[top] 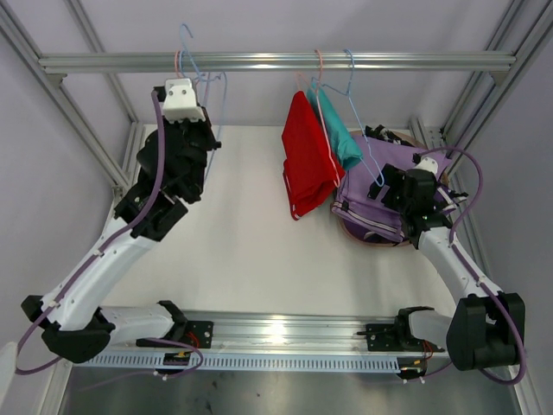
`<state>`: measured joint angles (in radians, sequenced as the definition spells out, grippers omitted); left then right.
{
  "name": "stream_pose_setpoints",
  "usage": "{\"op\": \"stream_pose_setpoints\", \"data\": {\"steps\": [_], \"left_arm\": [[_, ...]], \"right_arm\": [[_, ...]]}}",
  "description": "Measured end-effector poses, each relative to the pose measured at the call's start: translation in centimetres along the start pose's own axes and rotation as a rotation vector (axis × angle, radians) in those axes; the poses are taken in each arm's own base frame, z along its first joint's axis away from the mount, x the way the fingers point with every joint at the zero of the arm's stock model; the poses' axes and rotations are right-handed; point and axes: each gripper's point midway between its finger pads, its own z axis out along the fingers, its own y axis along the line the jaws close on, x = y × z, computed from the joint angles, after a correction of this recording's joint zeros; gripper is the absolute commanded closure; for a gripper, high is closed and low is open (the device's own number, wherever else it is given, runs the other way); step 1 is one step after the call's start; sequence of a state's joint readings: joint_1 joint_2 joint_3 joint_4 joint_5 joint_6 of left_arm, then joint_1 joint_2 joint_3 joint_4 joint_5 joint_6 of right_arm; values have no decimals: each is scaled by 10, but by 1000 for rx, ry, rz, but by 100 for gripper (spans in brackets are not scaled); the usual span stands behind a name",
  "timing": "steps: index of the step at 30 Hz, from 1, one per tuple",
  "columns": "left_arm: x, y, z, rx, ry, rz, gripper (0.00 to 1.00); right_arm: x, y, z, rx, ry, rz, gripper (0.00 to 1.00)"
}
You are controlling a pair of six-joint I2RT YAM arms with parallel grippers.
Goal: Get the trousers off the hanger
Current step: Place the trousers in the bin, then place the hanger at the clothesline.
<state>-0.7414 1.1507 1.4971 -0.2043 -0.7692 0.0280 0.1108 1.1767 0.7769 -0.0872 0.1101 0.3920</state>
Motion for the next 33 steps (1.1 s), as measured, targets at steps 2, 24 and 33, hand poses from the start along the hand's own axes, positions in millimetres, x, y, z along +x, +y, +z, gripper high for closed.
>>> {"op": "stream_pose_setpoints", "data": {"steps": [2, 24, 33], "left_arm": [[-3, -1, 9, -6, -3, 7, 100], [105, 23, 67, -23, 233, 130, 100], [116, 36, 65, -50, 257, 89, 99]], "right_arm": [[0, 0, 0, -5, 1, 1, 1], [7, 1, 11, -17, 15, 0, 1], [9, 2, 14, -24, 21, -2, 1]]}}
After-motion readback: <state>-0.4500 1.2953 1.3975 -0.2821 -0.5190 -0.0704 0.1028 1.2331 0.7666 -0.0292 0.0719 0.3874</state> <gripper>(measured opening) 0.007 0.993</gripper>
